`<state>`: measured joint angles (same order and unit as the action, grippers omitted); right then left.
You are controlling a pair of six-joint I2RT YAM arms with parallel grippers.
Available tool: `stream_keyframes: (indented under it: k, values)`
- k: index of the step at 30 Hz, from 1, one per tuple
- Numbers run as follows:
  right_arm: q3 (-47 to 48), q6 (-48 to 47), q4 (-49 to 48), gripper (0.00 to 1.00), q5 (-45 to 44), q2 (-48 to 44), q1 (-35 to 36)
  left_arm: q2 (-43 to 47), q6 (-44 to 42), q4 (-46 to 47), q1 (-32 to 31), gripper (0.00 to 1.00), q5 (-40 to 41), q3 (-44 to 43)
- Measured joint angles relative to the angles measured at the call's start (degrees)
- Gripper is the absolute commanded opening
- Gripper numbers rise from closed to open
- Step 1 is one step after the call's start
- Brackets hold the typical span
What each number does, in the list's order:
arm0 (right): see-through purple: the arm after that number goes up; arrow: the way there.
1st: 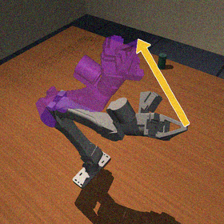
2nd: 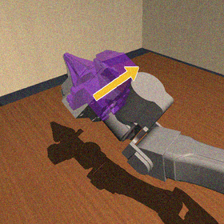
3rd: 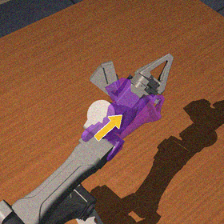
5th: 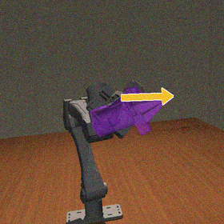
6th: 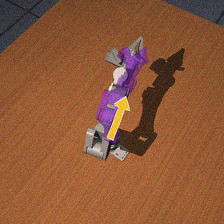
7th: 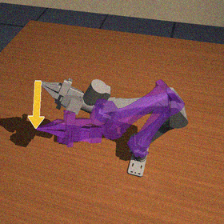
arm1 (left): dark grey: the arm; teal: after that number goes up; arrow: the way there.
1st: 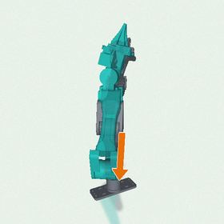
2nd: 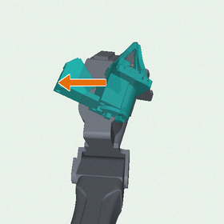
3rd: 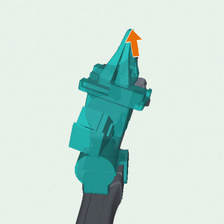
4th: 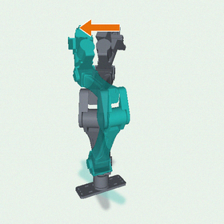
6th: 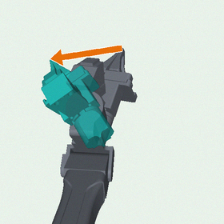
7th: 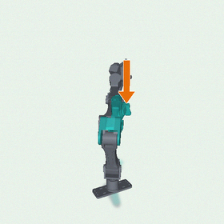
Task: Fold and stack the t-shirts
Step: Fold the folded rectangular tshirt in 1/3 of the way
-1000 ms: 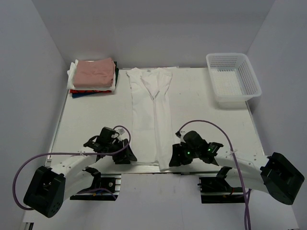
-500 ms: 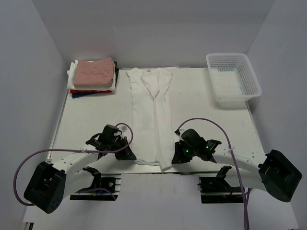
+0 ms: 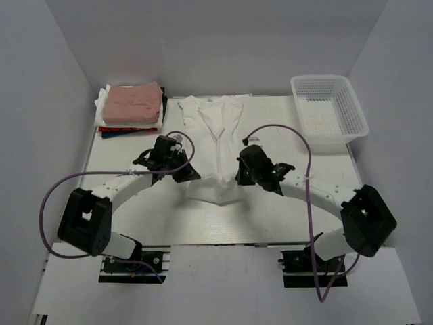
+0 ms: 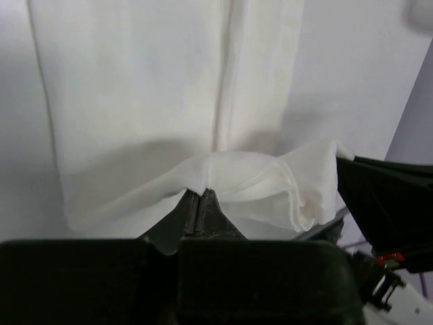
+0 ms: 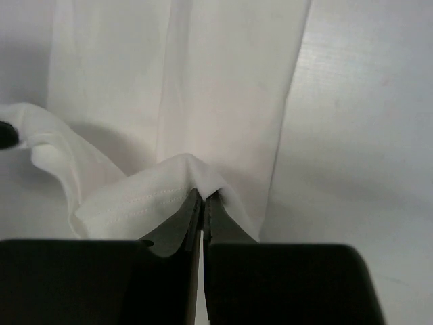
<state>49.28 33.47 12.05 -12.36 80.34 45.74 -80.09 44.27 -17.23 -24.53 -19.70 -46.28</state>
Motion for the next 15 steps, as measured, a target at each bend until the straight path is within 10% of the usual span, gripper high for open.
stream_keyframes:
  k: [15]
  values:
    - [25.3, -7.0, -4.2, 0.00, -6.7, 23.2, -9.2, -18.9, -2.5, 2.7, 7.0, 0.00, 6.9, -23.2]
